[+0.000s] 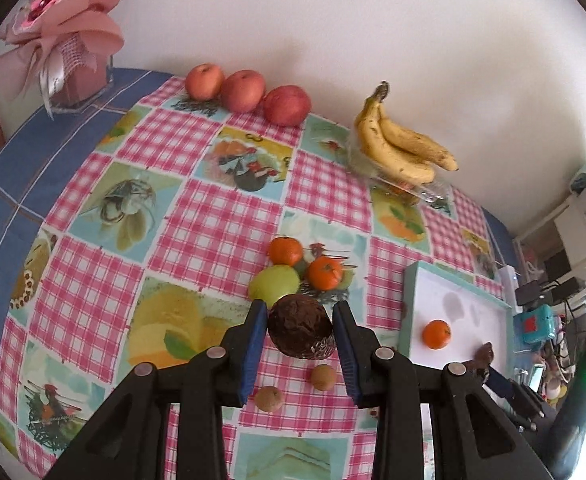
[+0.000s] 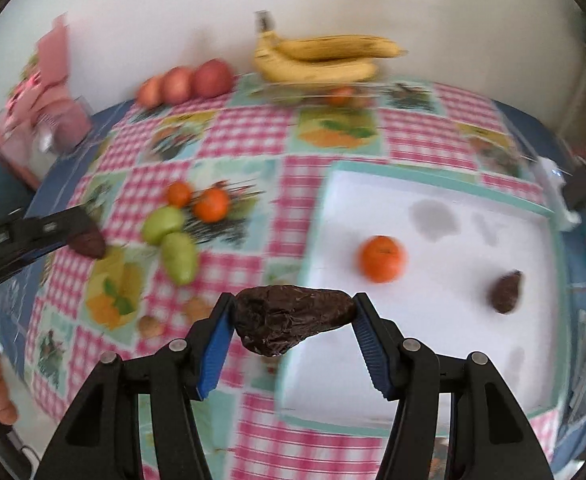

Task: Organize fruits
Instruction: 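Lift the date with the right tool while the left tool carries the dark fruit over the tray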

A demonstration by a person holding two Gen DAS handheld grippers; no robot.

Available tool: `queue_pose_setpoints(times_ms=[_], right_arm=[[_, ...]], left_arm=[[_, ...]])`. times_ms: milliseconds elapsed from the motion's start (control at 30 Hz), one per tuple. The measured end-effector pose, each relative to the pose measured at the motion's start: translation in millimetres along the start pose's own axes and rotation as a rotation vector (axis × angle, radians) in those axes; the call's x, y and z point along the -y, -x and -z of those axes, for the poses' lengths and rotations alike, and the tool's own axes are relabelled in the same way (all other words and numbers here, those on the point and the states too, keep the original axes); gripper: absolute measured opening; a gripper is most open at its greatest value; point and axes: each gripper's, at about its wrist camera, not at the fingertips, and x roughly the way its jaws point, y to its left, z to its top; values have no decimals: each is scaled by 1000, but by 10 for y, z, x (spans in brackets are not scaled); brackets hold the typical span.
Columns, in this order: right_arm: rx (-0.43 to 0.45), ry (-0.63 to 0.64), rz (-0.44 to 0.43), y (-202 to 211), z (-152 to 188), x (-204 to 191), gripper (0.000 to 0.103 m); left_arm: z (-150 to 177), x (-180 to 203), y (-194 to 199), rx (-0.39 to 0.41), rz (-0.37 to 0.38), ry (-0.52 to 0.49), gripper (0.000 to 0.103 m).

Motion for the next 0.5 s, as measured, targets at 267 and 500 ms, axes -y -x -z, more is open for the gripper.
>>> queue_pose_setpoints(times_ms=[267,500], right_arm=[[6,-193,117,80,57,801,61],[9,-311,176,149,153,1294,61]], left_arm=[[79,320,-69,-28,39,-71,36],[264,788,-225,-87,93,-173,36]])
